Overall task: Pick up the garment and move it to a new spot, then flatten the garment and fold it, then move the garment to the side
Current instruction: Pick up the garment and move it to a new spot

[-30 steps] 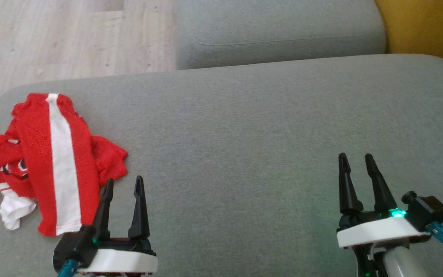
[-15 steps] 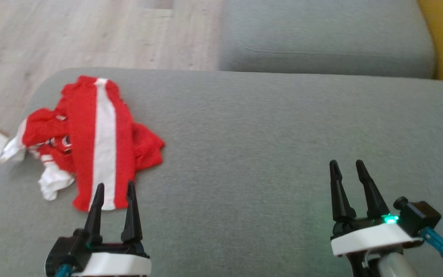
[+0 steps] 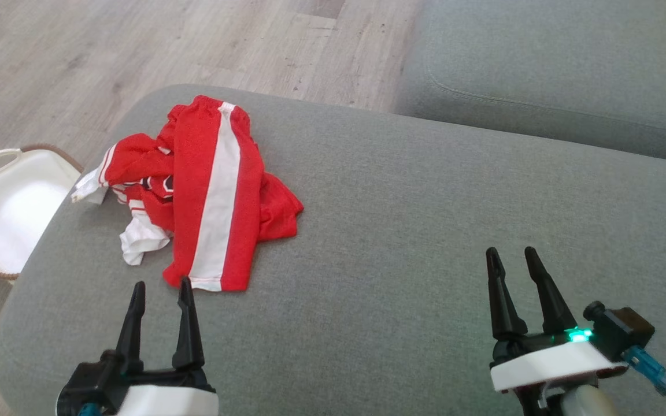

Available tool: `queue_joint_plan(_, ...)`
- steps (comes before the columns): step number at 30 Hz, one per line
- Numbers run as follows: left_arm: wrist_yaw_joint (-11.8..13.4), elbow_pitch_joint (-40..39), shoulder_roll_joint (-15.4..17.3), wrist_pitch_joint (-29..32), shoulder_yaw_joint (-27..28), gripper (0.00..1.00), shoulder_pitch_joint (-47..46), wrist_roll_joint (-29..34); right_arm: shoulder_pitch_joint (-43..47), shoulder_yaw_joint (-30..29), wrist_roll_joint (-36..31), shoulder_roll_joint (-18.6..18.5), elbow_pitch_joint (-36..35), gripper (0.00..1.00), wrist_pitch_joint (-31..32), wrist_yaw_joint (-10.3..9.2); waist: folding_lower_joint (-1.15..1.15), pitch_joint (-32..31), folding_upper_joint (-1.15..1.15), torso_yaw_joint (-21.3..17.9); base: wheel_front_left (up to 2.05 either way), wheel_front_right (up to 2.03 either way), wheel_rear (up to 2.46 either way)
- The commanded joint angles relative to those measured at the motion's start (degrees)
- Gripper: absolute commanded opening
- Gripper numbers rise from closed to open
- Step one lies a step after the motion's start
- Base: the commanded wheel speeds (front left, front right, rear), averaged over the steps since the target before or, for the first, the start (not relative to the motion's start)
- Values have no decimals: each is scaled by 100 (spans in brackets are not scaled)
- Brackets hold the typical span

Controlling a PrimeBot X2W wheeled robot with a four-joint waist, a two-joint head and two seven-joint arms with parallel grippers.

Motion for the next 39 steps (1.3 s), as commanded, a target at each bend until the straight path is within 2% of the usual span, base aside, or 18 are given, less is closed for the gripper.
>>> queue_joint_plan(1,5,-223,-11,-55,211,100,-144,49,-157,147,53,-45,-187,100,-61,44,0,-2,0,40,0,0,0)
queue_joint_plan(8,33,-229,-12,-55,468,100,-187,143,-180,207,90,-45,-167,100,-61,44,0,73,0,-25,0,0,0)
queue_joint_plan(12,-93,-251,33,-55,751,100,-439,351,-276,173,-9,-45,-203,100,-61,44,0,282,0,-154,0,0,0)
queue_joint_plan(16,-177,-203,288,-55,1037,100,-955,506,-499,176,-206,-45,-350,100,-61,44,0,676,0,-364,0,0,0)
queue_joint_plan(19,-255,38,626,-14,1059,100,-1569,613,-673,124,-314,-45,-496,100,-61,44,0,1016,0,-493,0,0,0)
queue_joint_plan(21,-320,222,924,278,978,100,-2105,689,-803,88,-408,-45,-604,100,-61,44,0,1267,0,-569,0,0,0)
queue_joint_plan(25,-450,719,1511,1256,684,100,-3337,625,-1006,-58,-574,-45,-800,100,-61,44,0,1727,0,-691,0,0,0)
queue_joint_plan(28,-492,1154,1973,1998,247,100,-4198,532,-1144,-126,-676,-45,-932,100,-61,44,0,2040,0,-795,0,0,0)
queue_joint_plan(31,-497,1573,2390,2625,-355,100,-4906,146,-1260,-145,-755,-45,-1041,100,-61,44,0,2317,0,-923,0,0,0)
queue_joint_plan(32,-497,1573,2390,2625,-355,100,-4906,146,-1260,-145,-755,-45,-1041,100,-61,44,0,2317,0,-923,0,0,0)
queue_joint_plan(35,-499,2084,2747,3117,-777,100,-5338,-110,-1349,-92,-775,-45,-1039,100,-61,44,0,2457,0,-1135,0,0,0)
queue_joint_plan(39,-500,2647,2990,3564,-1179,100,-5692,-528,-1465,-111,-728,-45,-1104,100,-61,44,0,2634,0,-1332,0,0,0)
